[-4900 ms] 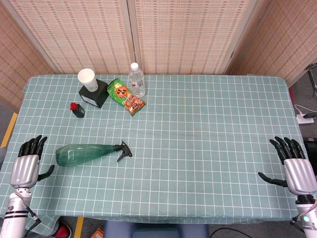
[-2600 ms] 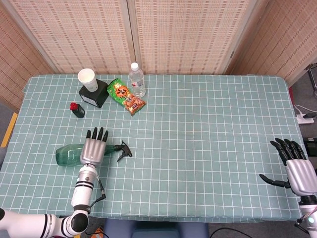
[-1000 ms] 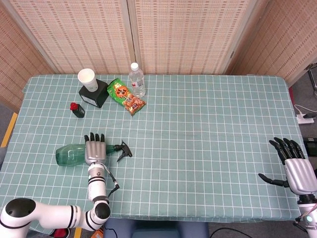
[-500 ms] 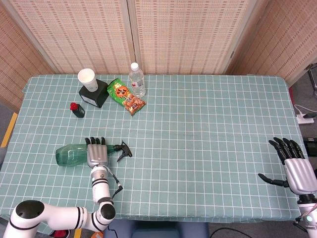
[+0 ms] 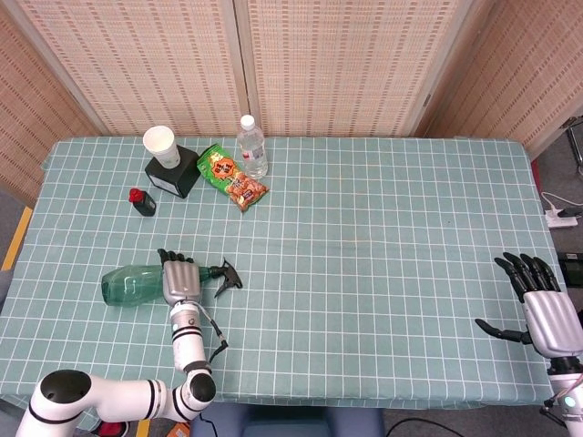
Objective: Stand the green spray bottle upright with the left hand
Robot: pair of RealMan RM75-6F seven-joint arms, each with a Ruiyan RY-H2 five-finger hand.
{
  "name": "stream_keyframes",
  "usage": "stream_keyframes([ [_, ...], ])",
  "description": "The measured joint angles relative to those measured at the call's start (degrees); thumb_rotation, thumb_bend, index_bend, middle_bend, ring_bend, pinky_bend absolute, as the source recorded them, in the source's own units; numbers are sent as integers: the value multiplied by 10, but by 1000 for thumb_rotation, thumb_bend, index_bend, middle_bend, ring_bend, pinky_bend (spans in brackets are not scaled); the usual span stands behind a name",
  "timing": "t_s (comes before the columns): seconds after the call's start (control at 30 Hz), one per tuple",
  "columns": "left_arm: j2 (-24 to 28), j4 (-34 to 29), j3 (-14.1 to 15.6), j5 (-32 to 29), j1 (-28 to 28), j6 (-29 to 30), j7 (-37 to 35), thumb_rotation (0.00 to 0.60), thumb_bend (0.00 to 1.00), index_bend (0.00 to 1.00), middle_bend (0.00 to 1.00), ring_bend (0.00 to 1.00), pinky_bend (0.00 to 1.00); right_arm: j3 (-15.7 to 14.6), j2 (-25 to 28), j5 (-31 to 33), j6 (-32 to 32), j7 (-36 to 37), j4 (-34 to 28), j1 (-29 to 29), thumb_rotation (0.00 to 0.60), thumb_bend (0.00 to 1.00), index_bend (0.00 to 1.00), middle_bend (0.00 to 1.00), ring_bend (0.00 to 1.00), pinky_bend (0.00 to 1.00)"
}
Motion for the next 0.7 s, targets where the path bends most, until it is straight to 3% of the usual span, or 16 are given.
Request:
stream_keyframes([
  [0.37,-13,29,-4,36,3,4,1,600,284,551,356,247,150,0,0,0,0,0,0,0,600,59,130,62,0,0],
  [0.7,-8,7,-18,62,5,18,5,600,292,600,387,258,164,-1,1,0,1,4,1,-1,600,59,131,62,0,0],
])
